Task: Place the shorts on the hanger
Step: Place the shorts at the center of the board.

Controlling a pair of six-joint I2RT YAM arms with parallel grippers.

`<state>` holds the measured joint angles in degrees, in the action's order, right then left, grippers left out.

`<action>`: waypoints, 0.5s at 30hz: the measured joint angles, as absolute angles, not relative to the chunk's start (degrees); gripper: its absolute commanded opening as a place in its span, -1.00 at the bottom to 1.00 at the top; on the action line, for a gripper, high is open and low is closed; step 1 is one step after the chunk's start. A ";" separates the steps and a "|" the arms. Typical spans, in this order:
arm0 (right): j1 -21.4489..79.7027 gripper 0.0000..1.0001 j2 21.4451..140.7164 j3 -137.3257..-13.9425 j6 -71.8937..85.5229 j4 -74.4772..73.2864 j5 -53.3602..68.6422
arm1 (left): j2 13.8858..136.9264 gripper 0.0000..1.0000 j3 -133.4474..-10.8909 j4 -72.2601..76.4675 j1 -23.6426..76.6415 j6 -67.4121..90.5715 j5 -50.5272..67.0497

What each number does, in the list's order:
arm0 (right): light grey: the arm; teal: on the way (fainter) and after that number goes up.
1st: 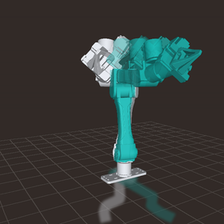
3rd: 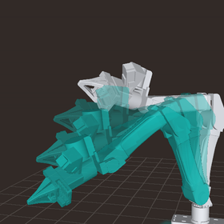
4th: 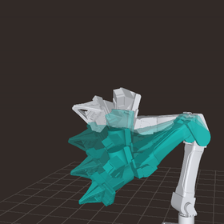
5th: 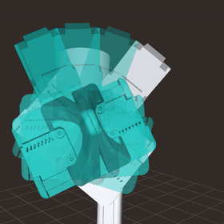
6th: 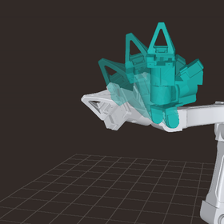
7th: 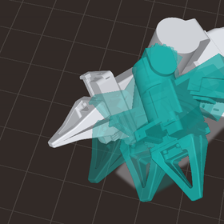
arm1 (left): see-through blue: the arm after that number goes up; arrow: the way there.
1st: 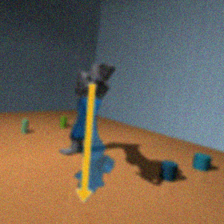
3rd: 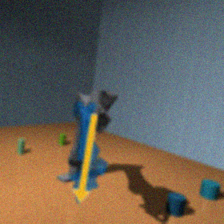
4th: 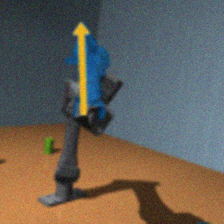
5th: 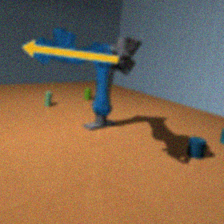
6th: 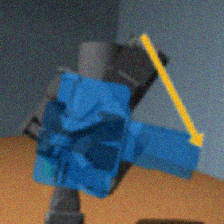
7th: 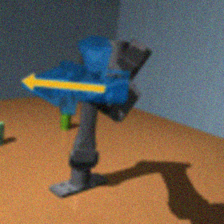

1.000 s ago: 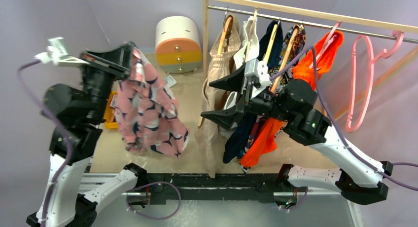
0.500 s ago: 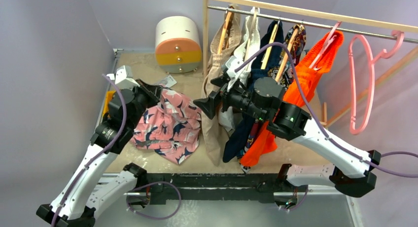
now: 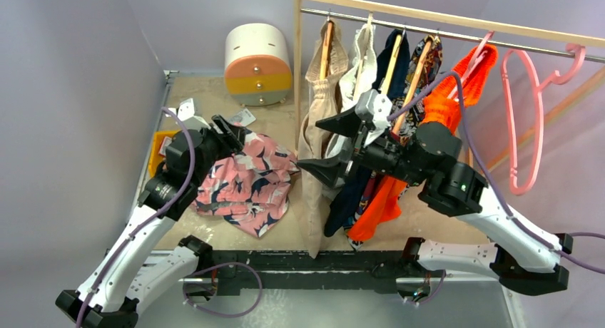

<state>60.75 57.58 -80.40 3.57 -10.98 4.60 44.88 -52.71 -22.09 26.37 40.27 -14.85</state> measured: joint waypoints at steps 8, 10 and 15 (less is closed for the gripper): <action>60.75 0.98 57.30 -84.62 2.04 -17.39 9.52 | 46.57 0.45 -58.13 -22.76 26.37 33.21 -13.21; 60.75 0.98 57.23 -84.97 1.65 -18.96 10.33 | 46.57 0.47 -60.25 -22.31 26.37 31.07 -12.56; 60.75 0.98 57.12 -85.62 1.02 -21.54 11.62 | 47.72 0.48 -66.06 -20.14 26.37 25.71 -8.16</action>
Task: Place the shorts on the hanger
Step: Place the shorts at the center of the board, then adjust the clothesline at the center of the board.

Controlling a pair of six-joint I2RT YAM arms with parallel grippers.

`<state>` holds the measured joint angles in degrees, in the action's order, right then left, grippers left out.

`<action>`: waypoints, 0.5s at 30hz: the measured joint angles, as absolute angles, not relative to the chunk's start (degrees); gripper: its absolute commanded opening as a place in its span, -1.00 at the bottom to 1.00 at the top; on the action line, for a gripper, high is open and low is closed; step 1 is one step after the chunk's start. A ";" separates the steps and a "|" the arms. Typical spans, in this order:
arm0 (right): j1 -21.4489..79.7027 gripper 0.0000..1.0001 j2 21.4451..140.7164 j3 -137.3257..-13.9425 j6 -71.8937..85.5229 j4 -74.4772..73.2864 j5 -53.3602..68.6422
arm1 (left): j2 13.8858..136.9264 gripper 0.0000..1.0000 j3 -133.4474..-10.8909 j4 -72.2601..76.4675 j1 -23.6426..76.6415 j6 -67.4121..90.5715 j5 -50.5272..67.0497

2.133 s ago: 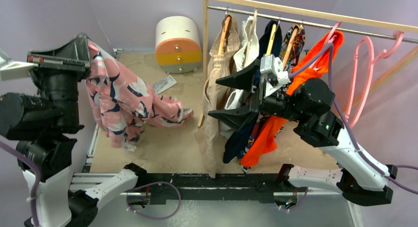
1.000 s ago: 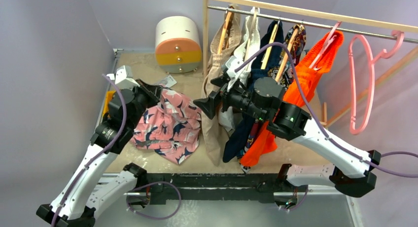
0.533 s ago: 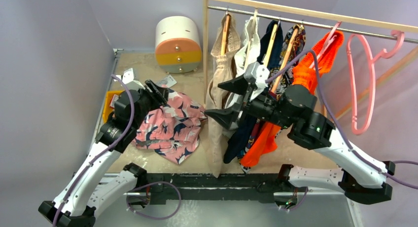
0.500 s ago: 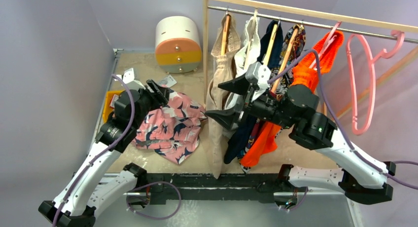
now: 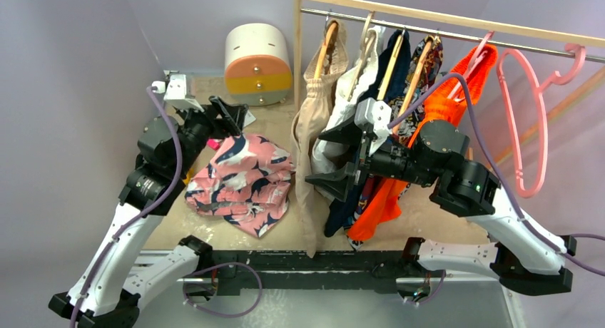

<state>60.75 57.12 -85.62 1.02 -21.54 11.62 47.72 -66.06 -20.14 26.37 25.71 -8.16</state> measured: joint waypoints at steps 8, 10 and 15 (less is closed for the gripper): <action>60.75 0.98 56.34 -85.91 0.86 -23.51 11.70 | 48.86 0.46 -66.06 -14.94 26.37 21.96 -5.30; 60.75 0.98 55.75 -85.91 0.86 -23.68 11.68 | 50.61 0.42 -65.63 -11.81 26.37 21.19 -4.21; 60.75 0.98 54.08 -85.56 0.89 -23.92 11.55 | 60.60 0.39 -65.58 -2.59 26.37 20.34 0.45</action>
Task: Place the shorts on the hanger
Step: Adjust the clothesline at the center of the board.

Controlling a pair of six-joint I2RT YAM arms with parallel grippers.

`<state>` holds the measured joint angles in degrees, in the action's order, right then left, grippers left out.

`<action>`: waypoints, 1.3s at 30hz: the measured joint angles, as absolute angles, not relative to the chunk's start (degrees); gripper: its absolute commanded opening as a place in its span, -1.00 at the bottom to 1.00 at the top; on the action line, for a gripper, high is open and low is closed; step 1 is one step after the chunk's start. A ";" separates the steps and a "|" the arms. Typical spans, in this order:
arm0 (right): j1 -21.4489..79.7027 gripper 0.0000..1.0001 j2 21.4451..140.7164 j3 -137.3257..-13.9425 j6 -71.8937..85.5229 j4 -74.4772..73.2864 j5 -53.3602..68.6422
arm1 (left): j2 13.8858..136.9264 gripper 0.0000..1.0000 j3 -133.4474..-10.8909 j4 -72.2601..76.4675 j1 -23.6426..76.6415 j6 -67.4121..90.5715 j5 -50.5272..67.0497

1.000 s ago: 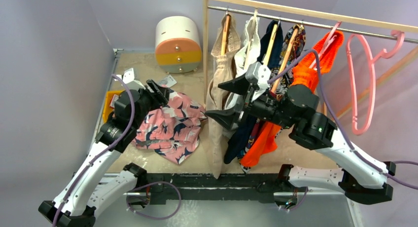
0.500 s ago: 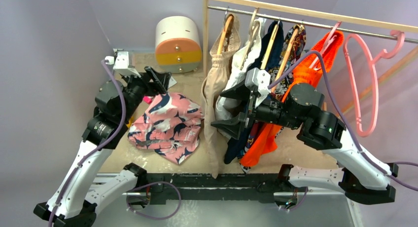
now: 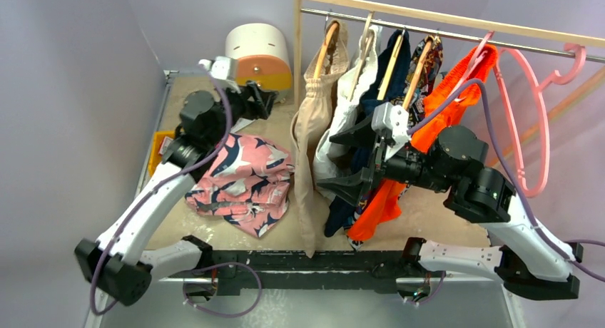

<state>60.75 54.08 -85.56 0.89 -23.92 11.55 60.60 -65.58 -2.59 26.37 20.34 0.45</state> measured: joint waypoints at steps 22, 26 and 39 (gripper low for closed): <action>60.75 0.98 52.25 -82.56 3.49 -26.65 11.51 | 80.88 0.22 -63.86 21.80 26.37 19.81 20.10; 60.75 0.98 52.58 -82.56 3.66 -27.22 10.79 | 83.15 0.09 -63.86 23.18 26.37 19.59 19.11; 60.75 0.98 52.53 -81.08 3.88 -28.05 6.94 | 85.56 -0.65 -63.86 27.46 26.63 18.09 19.59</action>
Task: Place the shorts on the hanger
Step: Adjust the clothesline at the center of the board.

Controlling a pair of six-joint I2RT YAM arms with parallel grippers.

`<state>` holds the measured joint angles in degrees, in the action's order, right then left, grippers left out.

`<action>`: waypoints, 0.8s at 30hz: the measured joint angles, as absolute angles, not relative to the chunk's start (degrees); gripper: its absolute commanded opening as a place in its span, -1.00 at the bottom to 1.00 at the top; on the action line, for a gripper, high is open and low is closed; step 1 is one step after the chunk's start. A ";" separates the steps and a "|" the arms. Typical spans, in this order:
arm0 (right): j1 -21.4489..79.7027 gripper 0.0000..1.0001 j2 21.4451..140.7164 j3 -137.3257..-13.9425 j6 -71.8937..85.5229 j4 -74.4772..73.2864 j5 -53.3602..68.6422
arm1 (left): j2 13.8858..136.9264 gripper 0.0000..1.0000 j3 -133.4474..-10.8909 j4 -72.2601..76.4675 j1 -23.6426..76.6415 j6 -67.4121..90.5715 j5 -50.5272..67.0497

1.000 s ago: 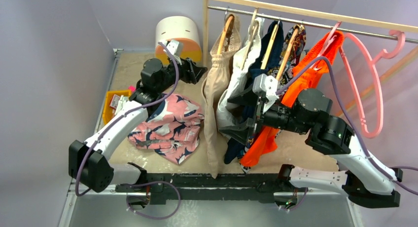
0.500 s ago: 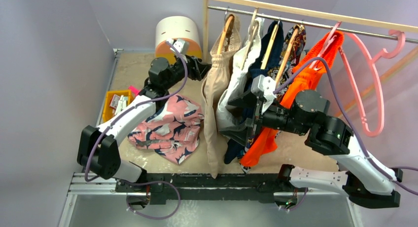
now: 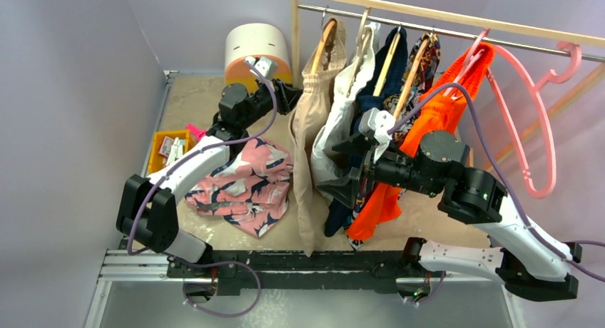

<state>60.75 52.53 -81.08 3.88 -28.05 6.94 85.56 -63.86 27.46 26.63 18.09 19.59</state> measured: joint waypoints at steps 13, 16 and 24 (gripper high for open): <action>60.75 0.98 52.42 -79.66 3.90 -28.29 5.43 | 83.55 -1.00 -61.10 29.15 27.00 16.29 16.47; 60.75 0.98 52.34 -79.33 3.90 -28.32 5.17 | 82.06 -1.00 -59.75 29.10 27.35 15.29 13.89; 60.75 0.98 51.24 -78.24 4.10 -28.16 4.05 | 77.56 -1.00 -56.38 27.88 27.57 12.51 5.26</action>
<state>60.75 51.24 -78.24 4.10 -28.16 4.05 77.56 -56.38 27.88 27.57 12.51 5.26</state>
